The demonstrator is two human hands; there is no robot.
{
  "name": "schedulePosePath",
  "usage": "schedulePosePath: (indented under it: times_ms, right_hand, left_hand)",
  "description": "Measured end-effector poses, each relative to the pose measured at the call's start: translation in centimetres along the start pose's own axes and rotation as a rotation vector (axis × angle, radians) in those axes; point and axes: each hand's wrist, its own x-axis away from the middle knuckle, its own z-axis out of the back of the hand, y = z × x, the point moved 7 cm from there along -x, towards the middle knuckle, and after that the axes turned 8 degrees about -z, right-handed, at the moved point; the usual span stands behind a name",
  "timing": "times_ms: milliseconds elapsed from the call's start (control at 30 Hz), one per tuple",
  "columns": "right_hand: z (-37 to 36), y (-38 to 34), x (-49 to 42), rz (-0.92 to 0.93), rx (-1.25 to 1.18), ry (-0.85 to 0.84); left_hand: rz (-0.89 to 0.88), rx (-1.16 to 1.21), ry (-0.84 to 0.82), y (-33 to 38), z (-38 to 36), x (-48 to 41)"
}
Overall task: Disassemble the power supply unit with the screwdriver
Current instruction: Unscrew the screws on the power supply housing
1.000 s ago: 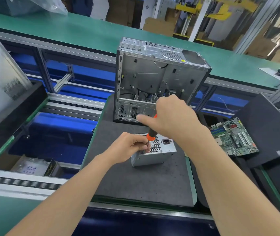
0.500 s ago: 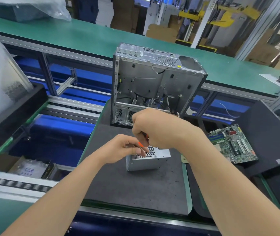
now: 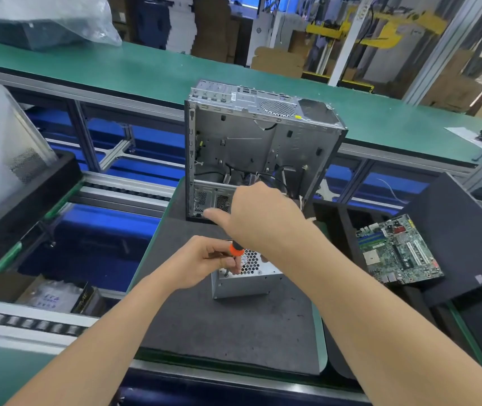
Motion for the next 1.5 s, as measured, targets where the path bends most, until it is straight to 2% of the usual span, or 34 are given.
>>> schedulePosePath:
  times_ms: [100, 267, 433, 567, 633, 733, 767, 833, 900, 967, 1033, 1100, 1333, 1500]
  right_hand:
    - [-0.1, -0.4, -0.4, 0.060, 0.004, -0.037]
    - [0.6, -1.7, 0.2, 0.366, 0.092, -0.096]
    - [1.1, -1.9, 0.7, 0.579, 0.112, -0.151]
    - [-1.1, -3.6, -0.6, 0.519, 0.224, -0.327]
    - [-1.6, -4.8, -0.4, 0.643, 0.320, -0.290]
    - [-0.4, -3.9, 0.8, 0.764, 0.206, -0.238]
    - [0.3, -3.6, 1.2, 0.746, 0.143, -0.226]
    - [1.6, -2.9, 1.2, 0.653, 0.100, -0.051]
    - [2.1, -2.4, 0.6, 0.401, 0.116, 0.092]
    - [1.4, -1.4, 0.0, 0.153, 0.120, 0.052]
    - [0.3, -0.8, -0.4, 0.082, 0.058, -0.048]
    - [0.3, -1.2, -0.5, 0.140, 0.031, -0.092]
    - [1.0, -3.2, 1.6, 0.624, 0.110, -0.216]
    - [0.2, -4.1, 1.8, 0.770, 0.291, -0.224]
  left_hand:
    - [0.005, 0.041, 0.003, 0.0, 0.0, 0.0]
    - [-0.002, 0.070, 0.000, 0.0, 0.1, 0.0]
    - [0.004, 0.052, -0.023, 0.0, 0.1, -0.2]
    - [0.015, 0.060, -0.050, -0.1, 0.0, 0.0]
    - [0.020, 0.055, -0.055, -0.3, 0.1, 0.1]
    - [0.010, 0.031, -0.058, -0.3, 0.0, 0.0]
    - [0.005, 0.027, -0.056, -0.3, 0.0, 0.0]
    - [-0.005, 0.030, -0.052, -0.2, 0.0, 0.0]
    - [0.000, 0.030, -0.052, -0.2, 0.0, 0.0]
    - [0.020, 0.025, -0.049, -0.4, 0.0, 0.0]
    - [0.030, 0.037, -0.043, -0.5, -0.1, -0.1]
    - [0.039, 0.063, -0.030, -0.6, 0.0, -0.1]
    - [0.051, 0.083, -0.029, -0.9, 0.3, 0.0]
    - [0.054, 0.057, -0.022, -1.1, 0.4, 0.0]
